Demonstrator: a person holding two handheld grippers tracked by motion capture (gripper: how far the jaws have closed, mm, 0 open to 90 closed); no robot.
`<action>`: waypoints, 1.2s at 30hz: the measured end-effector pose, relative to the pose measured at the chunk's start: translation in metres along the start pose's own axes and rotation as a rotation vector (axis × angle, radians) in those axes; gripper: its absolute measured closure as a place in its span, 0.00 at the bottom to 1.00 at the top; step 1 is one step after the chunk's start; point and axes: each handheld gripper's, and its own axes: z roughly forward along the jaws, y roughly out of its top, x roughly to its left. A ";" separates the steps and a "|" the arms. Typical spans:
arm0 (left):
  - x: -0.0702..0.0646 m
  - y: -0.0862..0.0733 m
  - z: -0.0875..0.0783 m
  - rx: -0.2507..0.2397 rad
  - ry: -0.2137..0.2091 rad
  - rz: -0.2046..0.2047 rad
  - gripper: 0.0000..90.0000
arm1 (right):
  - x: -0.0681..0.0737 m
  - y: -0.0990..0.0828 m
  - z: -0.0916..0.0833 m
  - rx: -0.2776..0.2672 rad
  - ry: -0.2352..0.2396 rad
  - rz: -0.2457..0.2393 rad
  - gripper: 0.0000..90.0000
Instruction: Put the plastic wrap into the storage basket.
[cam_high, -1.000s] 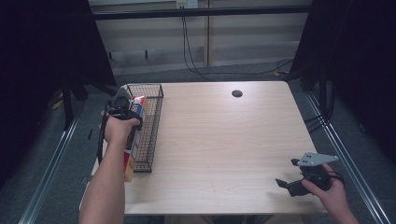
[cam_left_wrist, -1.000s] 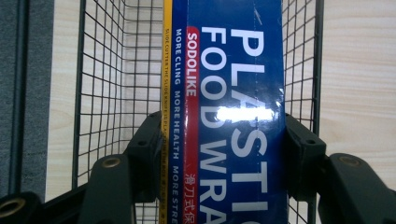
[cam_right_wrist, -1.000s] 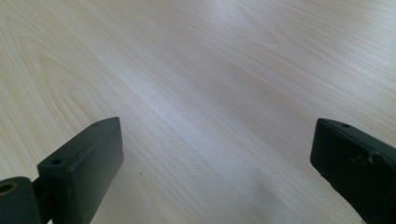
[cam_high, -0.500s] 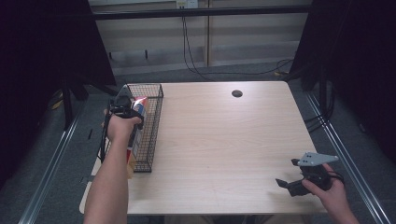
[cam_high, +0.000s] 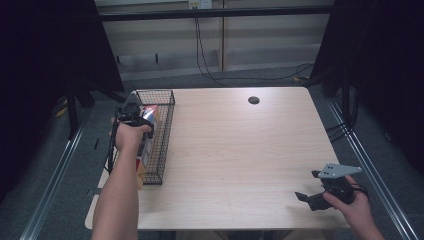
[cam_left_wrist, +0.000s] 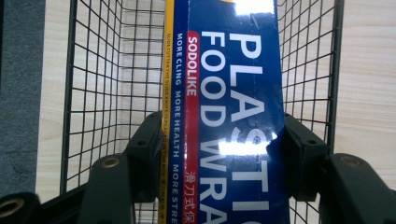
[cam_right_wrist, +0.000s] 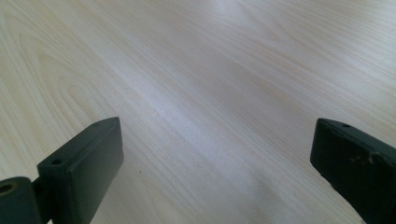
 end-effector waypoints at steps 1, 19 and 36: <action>0.000 0.000 0.001 0.000 0.001 0.000 0.47 | 0.000 0.000 0.000 -0.001 -0.001 0.002 0.03; 0.000 -0.001 0.010 0.005 0.011 0.006 0.46 | 0.000 0.000 0.001 -0.001 0.002 -0.001 0.03; 0.002 -0.001 -0.003 -0.044 -0.036 0.000 0.30 | 0.001 0.000 0.001 -0.002 0.004 -0.008 0.03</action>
